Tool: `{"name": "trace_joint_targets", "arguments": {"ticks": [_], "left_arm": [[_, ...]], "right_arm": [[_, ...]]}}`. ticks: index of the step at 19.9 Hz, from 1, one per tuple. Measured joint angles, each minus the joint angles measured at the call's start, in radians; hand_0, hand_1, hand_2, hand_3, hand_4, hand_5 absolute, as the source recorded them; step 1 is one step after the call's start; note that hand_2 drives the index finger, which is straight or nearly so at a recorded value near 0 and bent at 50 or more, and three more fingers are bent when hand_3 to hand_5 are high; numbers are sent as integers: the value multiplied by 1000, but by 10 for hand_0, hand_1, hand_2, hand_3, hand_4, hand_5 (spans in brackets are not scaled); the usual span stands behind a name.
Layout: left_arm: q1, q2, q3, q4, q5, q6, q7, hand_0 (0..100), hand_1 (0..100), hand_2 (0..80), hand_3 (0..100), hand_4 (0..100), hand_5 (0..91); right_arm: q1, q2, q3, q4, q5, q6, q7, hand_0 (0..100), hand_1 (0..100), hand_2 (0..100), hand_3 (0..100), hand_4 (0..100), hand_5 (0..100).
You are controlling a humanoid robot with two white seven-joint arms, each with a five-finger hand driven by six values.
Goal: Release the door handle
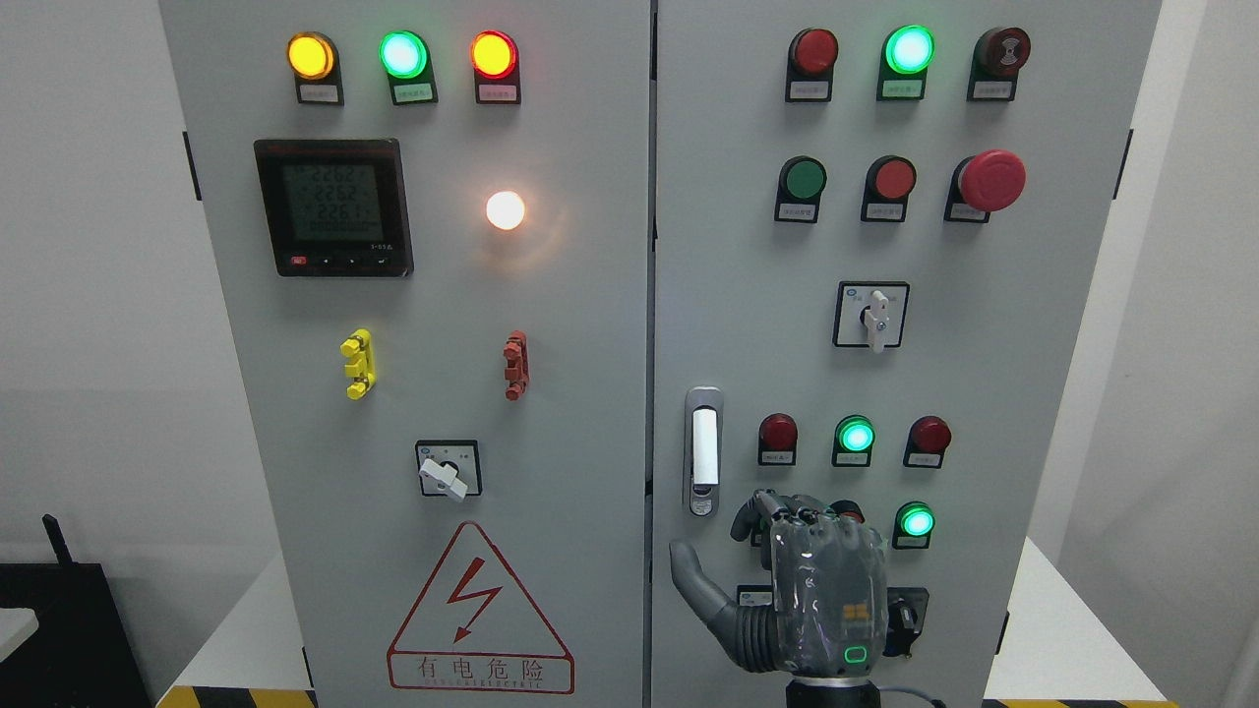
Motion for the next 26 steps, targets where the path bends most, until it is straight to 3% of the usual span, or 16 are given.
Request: {"name": "trace_joint_targets", "arguments": {"ticks": [11,13,26], "left_arm": [[0,0,0,0,0,0,0,120,389,0,0,0,0],[0,0,0,0,0,0,0,120,389,0,0,0,0],[0,0,0,0,0,0,0,120,389,0,0,0,0]], "right_arm": [[-47,10,4,3,-2,4,6,90,511,721,1000,946,980],[-54,11,5,7,-2,4,6,97,535,739,1000,1000,979],[-80,15,3,39,-3,12,6,123,538,790,1000,1000,979]]}}
